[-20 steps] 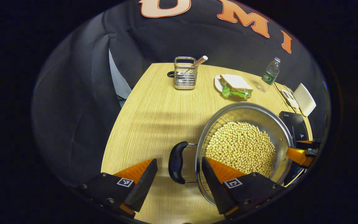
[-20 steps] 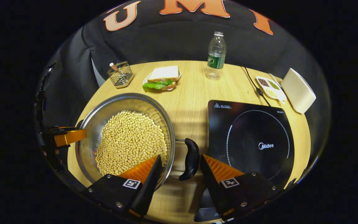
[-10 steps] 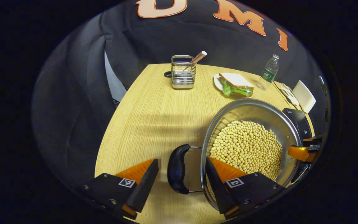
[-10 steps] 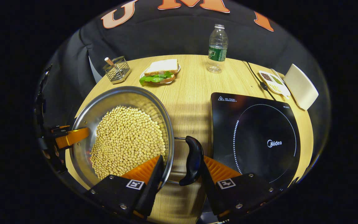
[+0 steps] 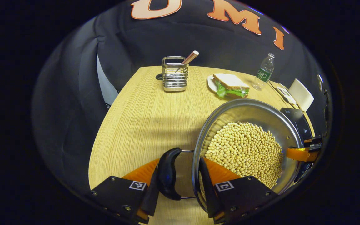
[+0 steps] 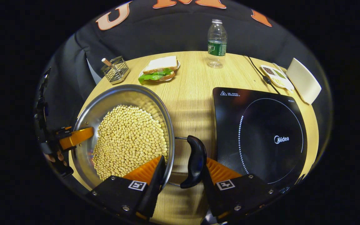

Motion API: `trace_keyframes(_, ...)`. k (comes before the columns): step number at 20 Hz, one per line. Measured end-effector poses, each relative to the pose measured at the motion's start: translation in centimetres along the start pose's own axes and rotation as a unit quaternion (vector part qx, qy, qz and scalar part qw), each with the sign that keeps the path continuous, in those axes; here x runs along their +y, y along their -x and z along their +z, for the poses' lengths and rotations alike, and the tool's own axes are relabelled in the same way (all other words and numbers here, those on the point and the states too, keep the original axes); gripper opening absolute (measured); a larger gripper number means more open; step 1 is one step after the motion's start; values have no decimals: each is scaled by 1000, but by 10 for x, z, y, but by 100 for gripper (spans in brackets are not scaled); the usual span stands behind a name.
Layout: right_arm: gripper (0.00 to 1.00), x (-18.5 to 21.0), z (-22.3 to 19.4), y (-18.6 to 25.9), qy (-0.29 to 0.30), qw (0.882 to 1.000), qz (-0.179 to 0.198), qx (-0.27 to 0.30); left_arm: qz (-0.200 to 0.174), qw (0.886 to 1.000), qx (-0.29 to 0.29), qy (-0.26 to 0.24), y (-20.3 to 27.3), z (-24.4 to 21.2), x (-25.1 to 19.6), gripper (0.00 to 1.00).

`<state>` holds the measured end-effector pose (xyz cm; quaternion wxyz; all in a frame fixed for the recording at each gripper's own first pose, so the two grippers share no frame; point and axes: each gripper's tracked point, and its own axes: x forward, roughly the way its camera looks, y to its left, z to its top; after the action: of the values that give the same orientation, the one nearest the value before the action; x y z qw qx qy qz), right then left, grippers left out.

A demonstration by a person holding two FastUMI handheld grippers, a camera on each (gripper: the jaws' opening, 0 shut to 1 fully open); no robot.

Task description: First push the handle of the pot to place it horizontally, then grasp the pot with both hands and set it on the induction cooktop.

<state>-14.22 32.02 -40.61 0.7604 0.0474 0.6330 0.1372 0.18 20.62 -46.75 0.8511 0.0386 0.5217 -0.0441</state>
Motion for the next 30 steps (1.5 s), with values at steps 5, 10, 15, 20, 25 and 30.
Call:
trace_keyframes(5, 64, 0, 1, 0, -1, 1000, 3, -5, 0, 1000, -1, 1, 2, 0, 1, 60)
trace_keyframes(10, 56, -2, 3, -3, -9, 1000, -9, 10, 28, 999, -17, 3, 6, 6, -2, 60)
trace_keyframes(15, 55, -6, 6, -15, -12, 1000, 6, -21, 47, 997, -57, -6, 18, 15, 1, 56)
trace_keyframes(20, 54, -14, 9, -14, -13, 998, 19, -54, 55, 995, -84, -15, 25, 16, 2, 56)
trace_keyframes(25, 55, -47, 24, 12, -23, 997, 16, -75, 49, 994, -95, -24, 20, 16, -1, 56)
trace_keyframes(30, 54, -90, 33, 27, -41, 995, 7, -92, 36, 993, -104, -40, 24, 22, 2, 56)
